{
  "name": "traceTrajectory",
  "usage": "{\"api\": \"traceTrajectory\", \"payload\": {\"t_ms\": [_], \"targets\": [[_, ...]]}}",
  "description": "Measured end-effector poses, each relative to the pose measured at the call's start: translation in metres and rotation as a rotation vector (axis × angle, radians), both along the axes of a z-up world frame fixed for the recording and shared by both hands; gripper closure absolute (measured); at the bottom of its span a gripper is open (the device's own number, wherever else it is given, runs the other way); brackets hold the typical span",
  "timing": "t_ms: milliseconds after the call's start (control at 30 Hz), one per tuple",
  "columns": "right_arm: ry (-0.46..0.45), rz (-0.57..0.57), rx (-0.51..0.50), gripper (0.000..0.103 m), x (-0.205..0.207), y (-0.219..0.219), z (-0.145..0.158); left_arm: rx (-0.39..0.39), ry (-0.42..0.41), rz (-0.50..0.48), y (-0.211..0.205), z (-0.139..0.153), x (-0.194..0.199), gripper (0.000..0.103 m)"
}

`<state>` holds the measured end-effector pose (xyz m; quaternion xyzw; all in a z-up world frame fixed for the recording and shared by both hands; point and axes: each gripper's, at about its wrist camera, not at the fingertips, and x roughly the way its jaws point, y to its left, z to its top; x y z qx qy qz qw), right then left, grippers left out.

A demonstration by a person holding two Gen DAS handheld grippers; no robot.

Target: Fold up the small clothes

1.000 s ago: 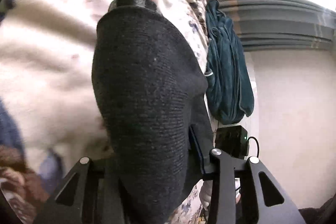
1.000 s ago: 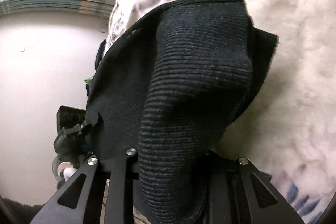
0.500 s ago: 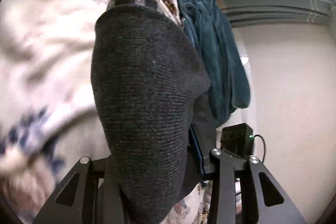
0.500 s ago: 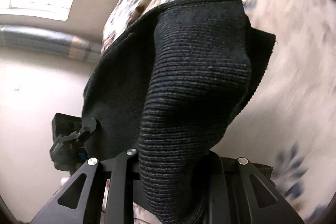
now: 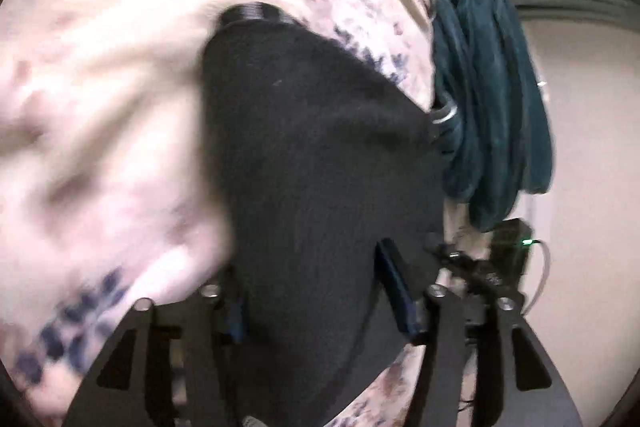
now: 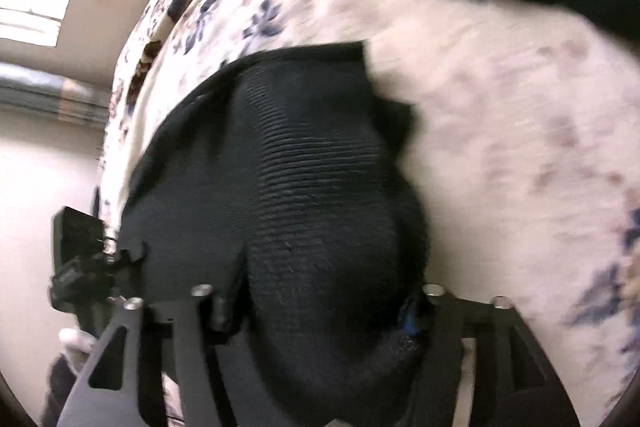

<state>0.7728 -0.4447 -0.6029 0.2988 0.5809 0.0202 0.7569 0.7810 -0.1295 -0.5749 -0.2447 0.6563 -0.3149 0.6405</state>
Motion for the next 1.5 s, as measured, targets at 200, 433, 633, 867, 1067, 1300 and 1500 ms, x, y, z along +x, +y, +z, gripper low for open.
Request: {"api": "traceTrajectory", "payload": {"t_ms": [200, 433, 633, 867, 1067, 1300, 1500], "targets": [[-0.049, 0.008, -0.278, 0.022, -0.07, -0.017, 0.055, 0.395, -0.26, -0.012, -0.009, 0.04, -0.048, 0.013], [-0.125, -0.089, -0.614, 0.0, -0.142, 0.008, 0.121, 0.645, -0.502, 0.095, -0.017, 0.097, -0.119, 0.003], [-0.174, -0.136, -0.714, 0.0, -0.195, 0.017, 0.175, 0.675, -0.551, 0.131, -0.026, 0.138, -0.169, 0.003], [-0.214, -0.117, -0.725, 0.0, -0.26, 0.038, 0.24, 0.689, -0.597, 0.147, -0.026, 0.198, -0.23, 0.003], [-0.287, -0.111, -0.736, 0.0, -0.327, 0.066, 0.325, 0.669, -0.678, 0.169, -0.012, 0.276, -0.301, 0.003], [-0.383, -0.113, -0.771, 0.0, -0.433, 0.115, 0.44, 0.65, -0.758, 0.139, 0.005, 0.37, -0.4, 0.003], [-0.439, -0.144, -0.805, 0.0, -0.534, 0.15, 0.532, 0.63, -0.801, 0.162, 0.023, 0.441, -0.473, 0.003]]}}
